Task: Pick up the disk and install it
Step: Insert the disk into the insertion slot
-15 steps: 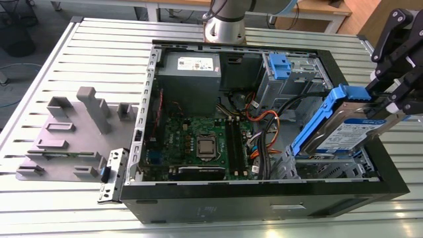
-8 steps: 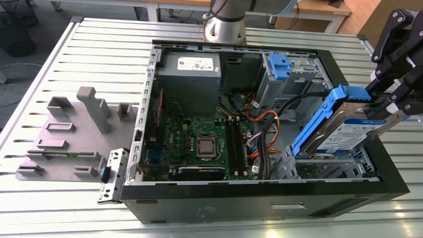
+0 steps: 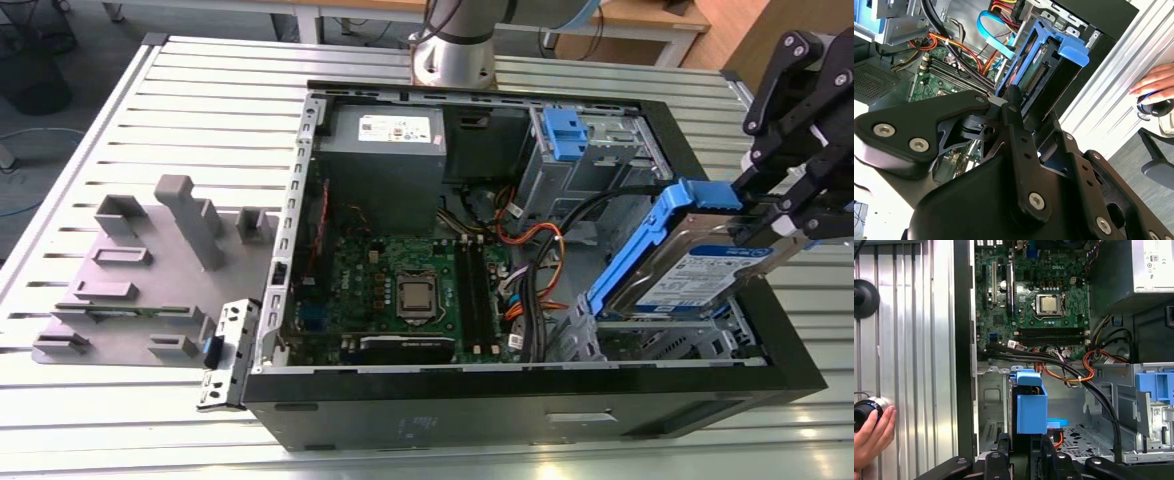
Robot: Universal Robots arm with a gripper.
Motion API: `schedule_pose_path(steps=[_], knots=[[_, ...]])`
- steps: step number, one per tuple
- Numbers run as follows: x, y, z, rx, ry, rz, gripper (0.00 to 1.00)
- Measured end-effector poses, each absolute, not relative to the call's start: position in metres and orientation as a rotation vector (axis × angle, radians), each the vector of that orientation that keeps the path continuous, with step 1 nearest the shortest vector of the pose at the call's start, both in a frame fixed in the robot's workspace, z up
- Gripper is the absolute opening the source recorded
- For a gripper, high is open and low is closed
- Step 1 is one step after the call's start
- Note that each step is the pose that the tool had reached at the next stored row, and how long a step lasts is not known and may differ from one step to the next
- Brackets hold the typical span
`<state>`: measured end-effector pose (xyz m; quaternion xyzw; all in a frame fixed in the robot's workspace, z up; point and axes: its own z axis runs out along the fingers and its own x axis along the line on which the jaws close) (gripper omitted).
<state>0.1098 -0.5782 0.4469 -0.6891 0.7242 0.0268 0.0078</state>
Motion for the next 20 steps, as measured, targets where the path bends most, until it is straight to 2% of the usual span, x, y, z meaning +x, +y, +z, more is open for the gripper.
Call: schedule_pose_path(steps=[9,20], knots=[[0.11,-0.578,0.431,-2.154,2.264,0.084,0.35],[0.11,-0.578,0.427,-2.154,2.264,0.084,0.35]])
